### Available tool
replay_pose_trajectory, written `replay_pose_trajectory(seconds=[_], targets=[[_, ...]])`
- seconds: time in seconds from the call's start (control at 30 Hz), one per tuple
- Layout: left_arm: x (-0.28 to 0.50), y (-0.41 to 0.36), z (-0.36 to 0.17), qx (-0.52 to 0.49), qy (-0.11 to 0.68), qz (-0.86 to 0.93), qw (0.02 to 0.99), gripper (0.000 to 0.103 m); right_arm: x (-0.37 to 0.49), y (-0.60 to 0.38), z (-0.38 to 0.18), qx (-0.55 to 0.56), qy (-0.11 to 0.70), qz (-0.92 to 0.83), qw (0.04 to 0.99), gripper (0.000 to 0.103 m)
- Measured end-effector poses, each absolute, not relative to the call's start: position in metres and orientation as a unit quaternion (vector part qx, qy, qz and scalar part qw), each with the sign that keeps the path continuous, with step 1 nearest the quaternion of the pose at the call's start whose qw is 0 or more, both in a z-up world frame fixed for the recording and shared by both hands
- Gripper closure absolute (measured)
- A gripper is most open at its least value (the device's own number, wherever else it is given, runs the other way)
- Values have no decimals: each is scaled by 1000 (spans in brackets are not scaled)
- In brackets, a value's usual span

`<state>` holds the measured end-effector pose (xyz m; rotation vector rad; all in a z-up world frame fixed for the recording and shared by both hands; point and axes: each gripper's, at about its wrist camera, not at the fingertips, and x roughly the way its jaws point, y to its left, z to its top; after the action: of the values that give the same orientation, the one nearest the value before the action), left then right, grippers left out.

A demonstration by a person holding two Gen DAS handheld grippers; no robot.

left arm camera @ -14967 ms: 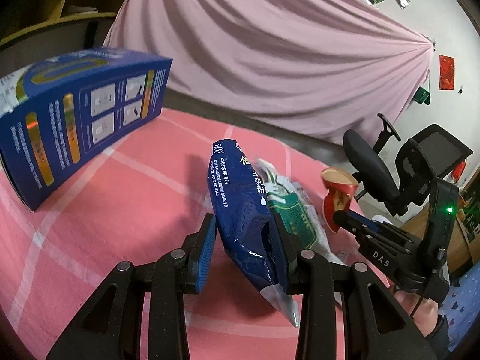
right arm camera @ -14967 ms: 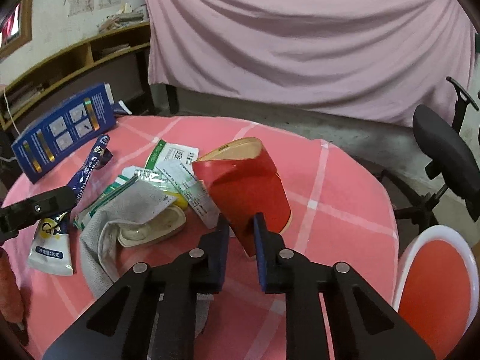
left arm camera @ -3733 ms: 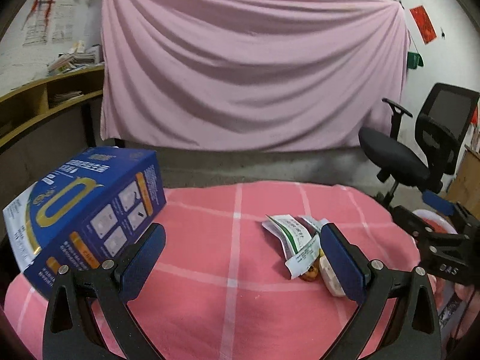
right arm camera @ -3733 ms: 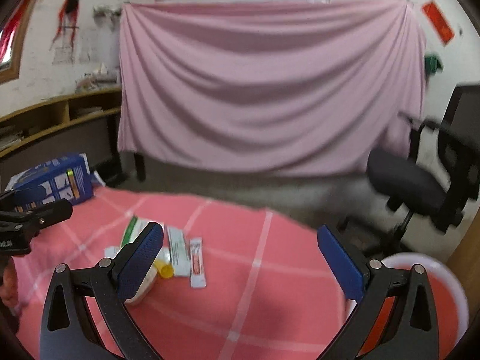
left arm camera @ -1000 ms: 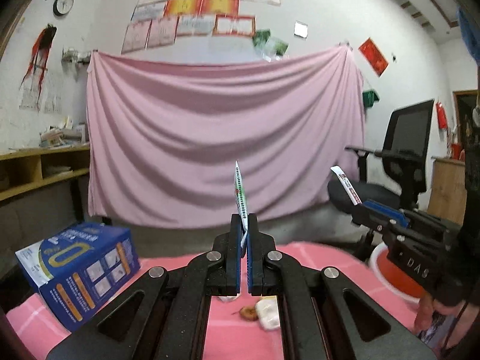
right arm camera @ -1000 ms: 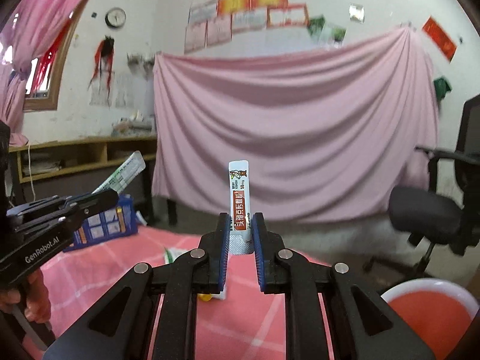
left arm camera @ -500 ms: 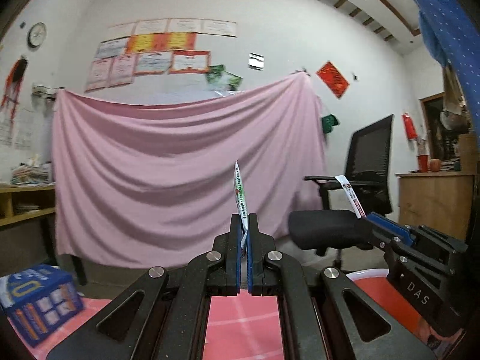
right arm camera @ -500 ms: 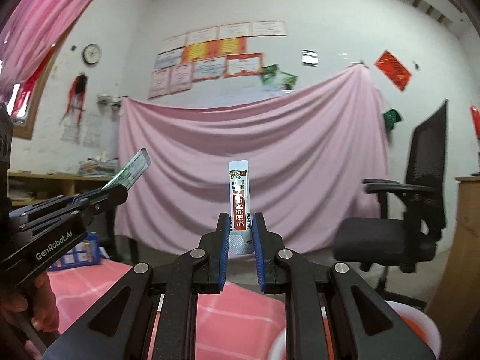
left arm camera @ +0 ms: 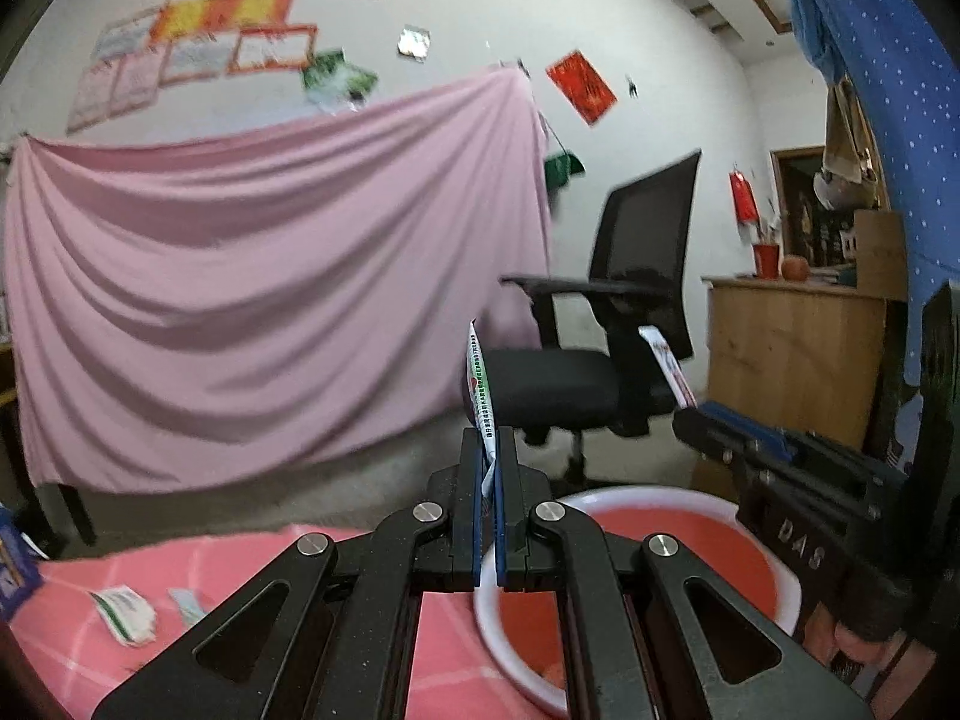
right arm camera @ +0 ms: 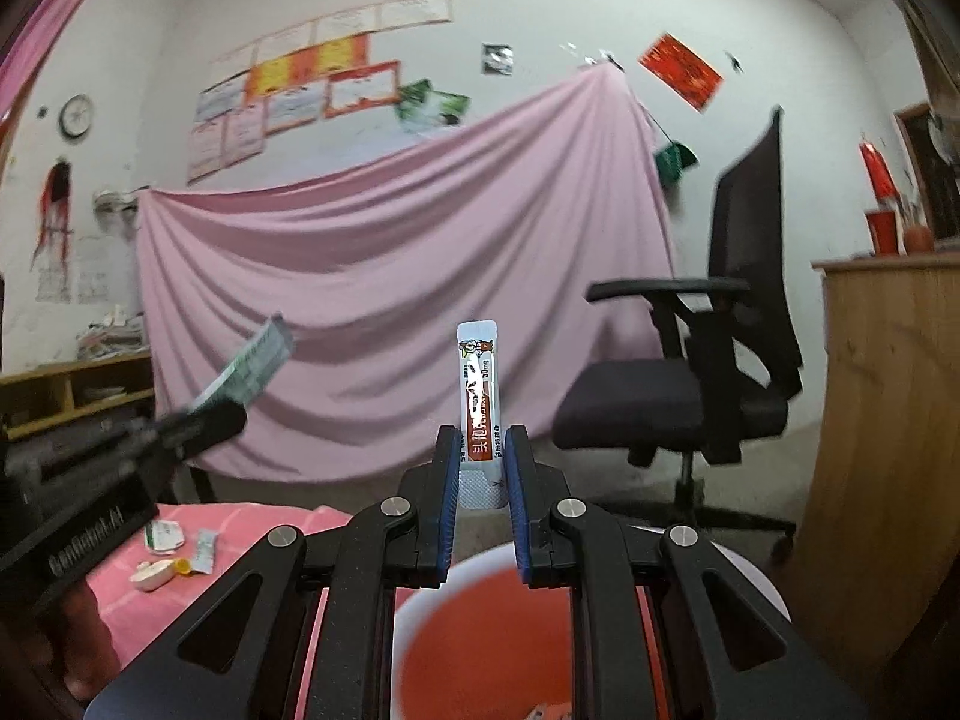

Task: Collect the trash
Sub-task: 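Open both tools over the basin to drop the tube and stick packet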

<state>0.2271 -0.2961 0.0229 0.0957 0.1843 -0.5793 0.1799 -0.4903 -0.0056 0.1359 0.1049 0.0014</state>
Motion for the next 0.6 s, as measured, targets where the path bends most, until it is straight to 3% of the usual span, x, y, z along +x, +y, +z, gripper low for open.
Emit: replay_pose_trajectory(seconds=[0.5,0.57,0.6], targets=[[268,-331,22,2,243,-320,916,101,197,-529,-22,127,146,-50,980,89],[272,-328,24,-8,256,-322,912,100,196,-530,-22,129,148,-53,979,86],[272,-326,23,-10,259,-322,911,96,196,-530,-22,132,149,-53,979,79]])
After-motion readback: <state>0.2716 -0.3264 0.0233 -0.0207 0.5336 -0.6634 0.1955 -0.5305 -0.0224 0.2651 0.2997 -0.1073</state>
